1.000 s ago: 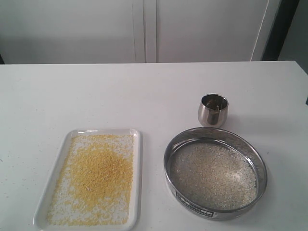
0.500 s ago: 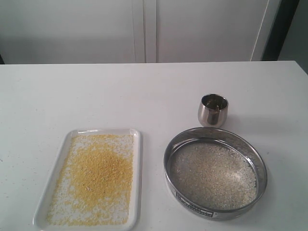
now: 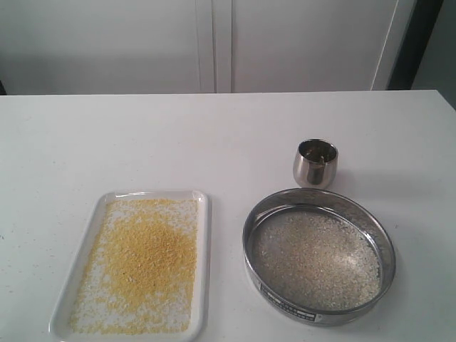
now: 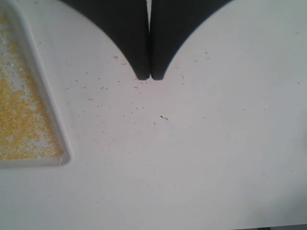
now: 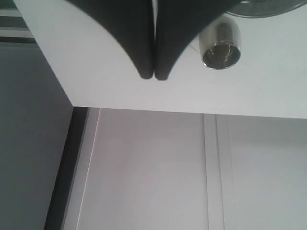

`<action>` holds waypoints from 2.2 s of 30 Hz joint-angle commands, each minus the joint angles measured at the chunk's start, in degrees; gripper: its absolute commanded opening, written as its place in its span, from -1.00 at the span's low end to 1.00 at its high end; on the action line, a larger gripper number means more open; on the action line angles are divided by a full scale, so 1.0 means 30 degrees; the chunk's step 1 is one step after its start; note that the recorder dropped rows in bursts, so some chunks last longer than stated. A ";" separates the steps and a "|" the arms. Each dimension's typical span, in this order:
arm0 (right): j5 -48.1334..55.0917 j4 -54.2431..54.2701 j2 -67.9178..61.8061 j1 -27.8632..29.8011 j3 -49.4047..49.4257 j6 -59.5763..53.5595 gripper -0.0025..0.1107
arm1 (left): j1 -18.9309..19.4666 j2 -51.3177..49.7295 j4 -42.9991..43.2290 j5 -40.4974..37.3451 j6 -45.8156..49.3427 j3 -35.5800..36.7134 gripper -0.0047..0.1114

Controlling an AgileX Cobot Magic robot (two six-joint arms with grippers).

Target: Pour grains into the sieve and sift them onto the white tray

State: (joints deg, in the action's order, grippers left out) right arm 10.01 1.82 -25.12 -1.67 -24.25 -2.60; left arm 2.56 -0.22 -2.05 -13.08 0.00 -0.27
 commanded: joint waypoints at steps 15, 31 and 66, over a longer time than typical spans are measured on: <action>0.0931 0.0446 0.6318 0.0118 0.4176 0.0602 -0.96 | 0.0030 0.0074 -0.0070 0.0081 0.0000 0.0092 -0.92; 0.0858 -0.0608 0.7094 0.0118 0.7263 0.0602 -0.96 | 0.0030 0.0074 -0.0070 0.0081 0.0000 0.0092 -0.92; 0.2233 -0.1404 0.7218 0.0118 0.8085 0.0486 -0.96 | 0.0030 0.0074 -0.0070 0.0081 0.0000 0.0092 -0.92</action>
State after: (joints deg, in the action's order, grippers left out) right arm 17.05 -1.99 -3.91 -1.67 -0.23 -0.92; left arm 2.56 -0.22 -2.05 -13.08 0.00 -0.27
